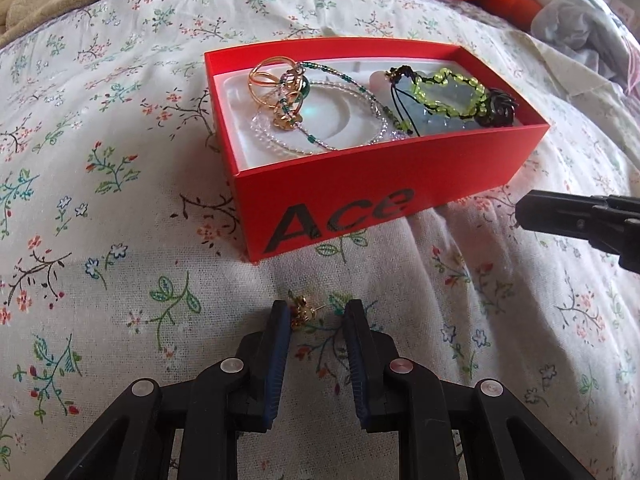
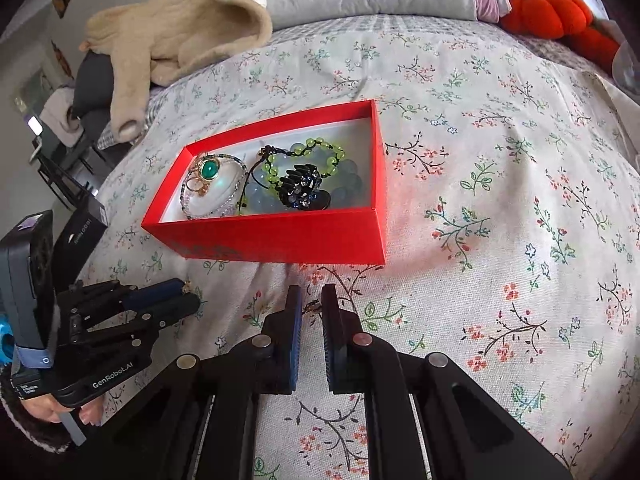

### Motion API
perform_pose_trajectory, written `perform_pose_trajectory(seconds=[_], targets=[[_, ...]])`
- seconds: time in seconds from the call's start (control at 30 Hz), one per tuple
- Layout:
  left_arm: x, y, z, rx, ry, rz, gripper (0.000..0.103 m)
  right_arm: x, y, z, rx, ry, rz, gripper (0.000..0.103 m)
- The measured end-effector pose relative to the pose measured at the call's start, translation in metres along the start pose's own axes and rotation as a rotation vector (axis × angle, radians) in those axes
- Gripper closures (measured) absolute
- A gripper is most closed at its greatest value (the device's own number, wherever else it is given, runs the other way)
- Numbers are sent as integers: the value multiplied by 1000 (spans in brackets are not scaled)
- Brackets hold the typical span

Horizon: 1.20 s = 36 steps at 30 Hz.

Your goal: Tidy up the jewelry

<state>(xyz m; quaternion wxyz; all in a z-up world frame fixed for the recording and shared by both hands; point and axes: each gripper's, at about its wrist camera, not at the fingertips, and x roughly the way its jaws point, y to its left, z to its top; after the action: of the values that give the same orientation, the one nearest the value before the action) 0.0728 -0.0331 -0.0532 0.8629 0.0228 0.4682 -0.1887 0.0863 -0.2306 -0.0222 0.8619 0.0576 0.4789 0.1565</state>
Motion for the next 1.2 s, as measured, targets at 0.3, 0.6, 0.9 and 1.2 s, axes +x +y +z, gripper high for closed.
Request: perform_pose_trajectory(seconds=[0.3,0.6,0.9,1.2], targets=[[0,-5,0,16,4,34,101,-7,-1,1,9,-2,7,93],[-21,-14,5,18,-52,11,101,-17,-4,13,51,-28,18,93],[-53,-20,36,-12,-153,-17,101,-36,6,36,63,-91,39,93],[-35,-16,65,-44,-156,-15,101,-27,11,61,87,-116,44,93]])
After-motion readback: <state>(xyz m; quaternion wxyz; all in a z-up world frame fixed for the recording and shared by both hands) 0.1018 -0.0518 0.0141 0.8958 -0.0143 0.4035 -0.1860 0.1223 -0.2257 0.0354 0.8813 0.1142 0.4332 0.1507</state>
